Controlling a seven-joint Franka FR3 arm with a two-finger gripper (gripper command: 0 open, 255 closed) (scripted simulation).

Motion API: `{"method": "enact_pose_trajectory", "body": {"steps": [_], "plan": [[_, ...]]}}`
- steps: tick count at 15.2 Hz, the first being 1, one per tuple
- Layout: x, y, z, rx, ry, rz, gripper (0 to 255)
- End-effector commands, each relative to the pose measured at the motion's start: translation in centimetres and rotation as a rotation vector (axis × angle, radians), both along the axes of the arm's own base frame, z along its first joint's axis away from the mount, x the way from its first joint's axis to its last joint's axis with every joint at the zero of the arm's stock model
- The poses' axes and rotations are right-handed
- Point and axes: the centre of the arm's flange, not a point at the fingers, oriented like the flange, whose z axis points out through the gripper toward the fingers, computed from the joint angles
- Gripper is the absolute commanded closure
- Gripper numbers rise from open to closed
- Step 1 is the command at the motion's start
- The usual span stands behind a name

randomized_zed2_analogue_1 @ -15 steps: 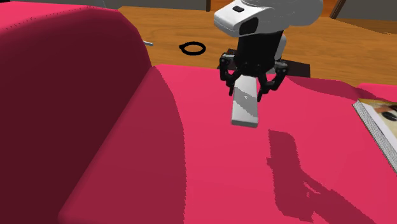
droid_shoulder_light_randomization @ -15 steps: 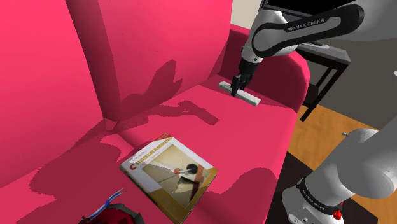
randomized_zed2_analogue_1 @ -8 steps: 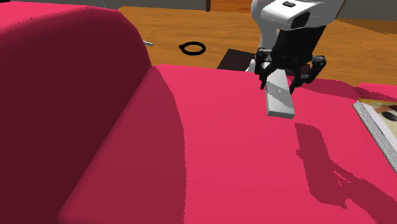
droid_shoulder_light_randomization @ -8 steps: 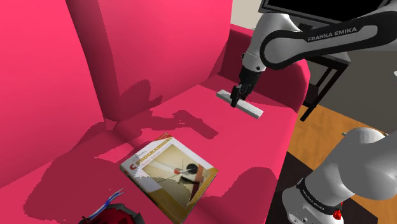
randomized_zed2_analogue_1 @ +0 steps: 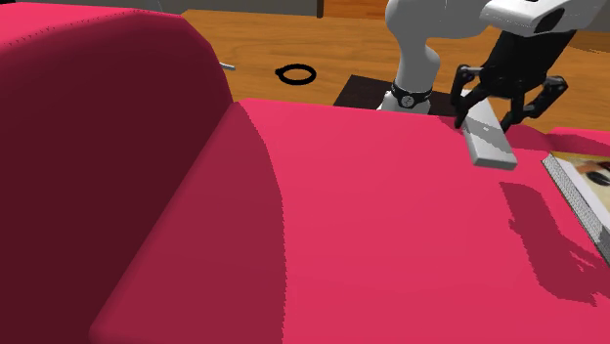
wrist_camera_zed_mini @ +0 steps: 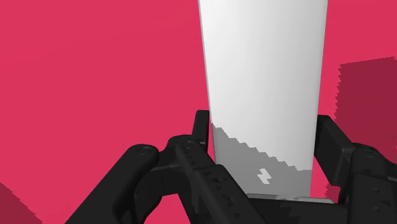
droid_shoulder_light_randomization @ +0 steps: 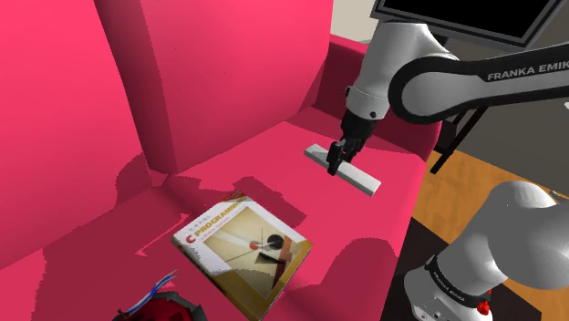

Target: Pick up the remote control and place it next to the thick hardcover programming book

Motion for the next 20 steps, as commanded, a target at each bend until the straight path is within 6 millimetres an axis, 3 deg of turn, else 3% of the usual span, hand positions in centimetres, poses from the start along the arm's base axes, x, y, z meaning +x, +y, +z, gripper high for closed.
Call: {"method": "enact_pose_trajectory", "body": {"steps": [1, 3, 20], "plan": [[-1.4, 2.3, 0.0, 0.000, 0.000, -0.001, 255], [-3.4, 5.0, 0.0, 0.000, 0.000, -0.001, 255], [-3.4, 5.0, -8.7, 0.000, 0.000, -0.001, 255]]}}
